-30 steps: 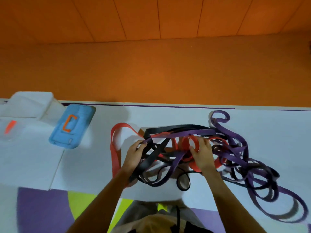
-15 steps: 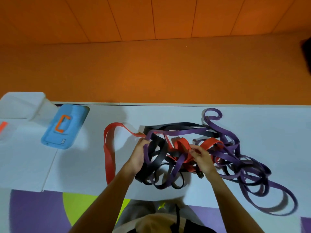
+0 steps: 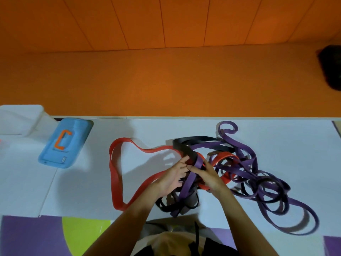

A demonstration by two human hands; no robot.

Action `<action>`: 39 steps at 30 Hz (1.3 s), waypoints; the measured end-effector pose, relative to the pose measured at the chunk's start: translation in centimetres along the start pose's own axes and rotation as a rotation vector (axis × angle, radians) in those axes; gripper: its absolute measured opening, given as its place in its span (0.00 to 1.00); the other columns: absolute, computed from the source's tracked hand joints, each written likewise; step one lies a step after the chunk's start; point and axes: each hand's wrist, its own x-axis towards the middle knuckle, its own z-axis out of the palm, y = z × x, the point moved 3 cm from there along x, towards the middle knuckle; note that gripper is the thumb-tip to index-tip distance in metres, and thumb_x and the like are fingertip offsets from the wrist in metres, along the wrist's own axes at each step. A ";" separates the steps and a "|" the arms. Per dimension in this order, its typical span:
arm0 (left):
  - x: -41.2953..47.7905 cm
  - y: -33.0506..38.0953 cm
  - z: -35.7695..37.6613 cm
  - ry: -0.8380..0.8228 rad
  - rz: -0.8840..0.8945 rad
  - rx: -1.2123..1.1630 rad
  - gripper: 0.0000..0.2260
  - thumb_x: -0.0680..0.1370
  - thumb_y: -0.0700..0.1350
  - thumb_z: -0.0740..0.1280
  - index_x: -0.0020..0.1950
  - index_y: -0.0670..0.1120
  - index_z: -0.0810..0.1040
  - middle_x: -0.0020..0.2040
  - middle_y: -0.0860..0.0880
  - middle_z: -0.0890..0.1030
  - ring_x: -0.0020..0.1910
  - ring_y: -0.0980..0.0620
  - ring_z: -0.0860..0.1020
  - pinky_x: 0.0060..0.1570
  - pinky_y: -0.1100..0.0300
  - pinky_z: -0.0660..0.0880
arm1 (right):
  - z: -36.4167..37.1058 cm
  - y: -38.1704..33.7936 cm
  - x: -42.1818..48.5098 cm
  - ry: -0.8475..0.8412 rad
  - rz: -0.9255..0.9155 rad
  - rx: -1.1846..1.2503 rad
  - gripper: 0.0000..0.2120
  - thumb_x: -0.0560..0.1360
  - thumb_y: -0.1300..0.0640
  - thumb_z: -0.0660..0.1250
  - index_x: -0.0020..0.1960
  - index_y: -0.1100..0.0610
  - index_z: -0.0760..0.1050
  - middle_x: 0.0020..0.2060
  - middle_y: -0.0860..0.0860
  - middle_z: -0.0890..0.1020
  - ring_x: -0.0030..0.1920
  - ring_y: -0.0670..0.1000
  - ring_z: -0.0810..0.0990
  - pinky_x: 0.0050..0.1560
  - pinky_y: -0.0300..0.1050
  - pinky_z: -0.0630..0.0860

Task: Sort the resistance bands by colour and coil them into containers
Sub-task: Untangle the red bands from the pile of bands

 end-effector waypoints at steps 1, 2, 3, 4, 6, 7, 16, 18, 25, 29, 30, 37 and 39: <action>0.0 -0.2 -0.4 -0.022 0.000 -0.002 0.21 0.89 0.53 0.55 0.83 0.58 0.63 0.80 0.46 0.71 0.79 0.43 0.68 0.80 0.38 0.60 | -0.1 0.4 0.0 -0.008 0.024 0.007 0.27 0.76 0.57 0.78 0.72 0.47 0.74 0.60 0.52 0.87 0.62 0.54 0.85 0.67 0.57 0.80; 0.0 -0.3 -0.9 -0.035 0.010 -0.014 0.20 0.88 0.53 0.56 0.82 0.56 0.65 0.79 0.47 0.72 0.78 0.43 0.70 0.80 0.40 0.62 | 0.0 0.6 0.0 -0.002 0.046 -0.005 0.27 0.76 0.58 0.78 0.71 0.46 0.74 0.60 0.52 0.87 0.62 0.54 0.85 0.65 0.57 0.81; 0.0 -0.3 -1.3 -0.040 0.024 -0.040 0.19 0.88 0.51 0.57 0.80 0.55 0.68 0.77 0.48 0.74 0.77 0.44 0.72 0.79 0.43 0.65 | 0.3 0.7 0.0 0.022 0.053 -0.037 0.24 0.77 0.58 0.78 0.69 0.47 0.74 0.59 0.53 0.86 0.61 0.55 0.85 0.64 0.57 0.81; 0.1 -0.2 -1.8 -0.038 0.032 -0.071 0.17 0.88 0.50 0.59 0.77 0.54 0.72 0.74 0.49 0.78 0.74 0.46 0.75 0.76 0.46 0.69 | 0.6 0.7 0.0 0.057 0.041 -0.088 0.22 0.77 0.59 0.77 0.66 0.47 0.74 0.58 0.54 0.86 0.61 0.55 0.85 0.64 0.56 0.82; 0.1 0.2 -2.8 -0.018 0.034 -0.063 0.14 0.88 0.46 0.60 0.72 0.52 0.77 0.68 0.52 0.83 0.68 0.49 0.81 0.68 0.53 0.76 | 1.1 0.8 0.3 0.109 0.010 -0.205 0.18 0.77 0.60 0.75 0.62 0.46 0.74 0.55 0.53 0.86 0.59 0.55 0.85 0.63 0.56 0.82; 0.2 0.5 -3.3 -0.001 0.041 0.007 0.14 0.87 0.44 0.61 0.71 0.52 0.79 0.67 0.52 0.84 0.66 0.50 0.82 0.67 0.54 0.77 | 1.2 0.7 0.4 0.112 0.011 -0.255 0.19 0.77 0.60 0.75 0.62 0.45 0.74 0.54 0.52 0.86 0.56 0.55 0.85 0.61 0.57 0.83; 2.1 -0.2 -7.5 0.487 0.044 0.724 0.13 0.83 0.40 0.67 0.68 0.42 0.79 0.71 0.44 0.77 0.71 0.43 0.75 0.68 0.56 0.71 | -4.5 -0.5 -1.0 0.377 -0.089 -0.091 0.12 0.76 0.65 0.71 0.56 0.52 0.78 0.47 0.55 0.84 0.47 0.56 0.83 0.50 0.56 0.81; 2.3 -0.9 -7.4 0.431 -0.035 0.766 0.21 0.82 0.45 0.71 0.74 0.44 0.74 0.73 0.45 0.76 0.72 0.43 0.74 0.68 0.56 0.70 | -6.1 -0.9 -1.5 0.426 -0.099 -0.023 0.13 0.76 0.66 0.70 0.55 0.50 0.78 0.46 0.51 0.85 0.48 0.55 0.83 0.51 0.55 0.83; 2.4 -2.7 -6.1 0.277 -0.032 0.981 0.17 0.84 0.52 0.69 0.71 0.47 0.78 0.69 0.45 0.81 0.67 0.44 0.80 0.71 0.47 0.75 | -9.1 -1.7 -3.2 0.495 -0.190 0.140 0.19 0.75 0.68 0.72 0.63 0.54 0.81 0.55 0.57 0.87 0.57 0.59 0.86 0.60 0.57 0.83; 1.6 -4.1 -5.7 0.295 0.011 1.164 0.15 0.88 0.55 0.60 0.65 0.49 0.81 0.62 0.48 0.84 0.58 0.47 0.82 0.64 0.54 0.78 | -8.1 -1.2 -2.7 0.505 -0.075 0.316 0.16 0.76 0.68 0.73 0.63 0.67 0.78 0.57 0.67 0.85 0.59 0.70 0.84 0.58 0.61 0.83; 1.4 -4.1 -5.6 0.341 0.031 1.208 0.14 0.88 0.54 0.59 0.65 0.50 0.80 0.61 0.48 0.83 0.58 0.47 0.82 0.63 0.54 0.78 | -7.2 -1.1 -2.4 0.477 -0.044 0.374 0.16 0.76 0.68 0.73 0.64 0.68 0.78 0.57 0.68 0.85 0.59 0.70 0.84 0.57 0.60 0.84; 0.0 -1.2 -1.6 0.166 0.150 0.180 0.16 0.83 0.69 0.58 0.64 0.68 0.80 0.59 0.62 0.86 0.61 0.59 0.83 0.59 0.61 0.76 | 0.1 -1.8 -0.5 0.111 -0.008 0.567 0.16 0.82 0.63 0.68 0.68 0.68 0.78 0.66 0.69 0.81 0.69 0.70 0.78 0.68 0.63 0.78; 0.0 -1.3 -1.2 0.131 0.114 0.079 0.24 0.78 0.75 0.62 0.71 0.67 0.76 0.67 0.58 0.83 0.67 0.53 0.80 0.66 0.48 0.76 | 1.0 -2.3 -0.5 -0.008 -0.056 0.456 0.18 0.86 0.54 0.64 0.71 0.63 0.78 0.70 0.64 0.80 0.72 0.64 0.77 0.73 0.59 0.74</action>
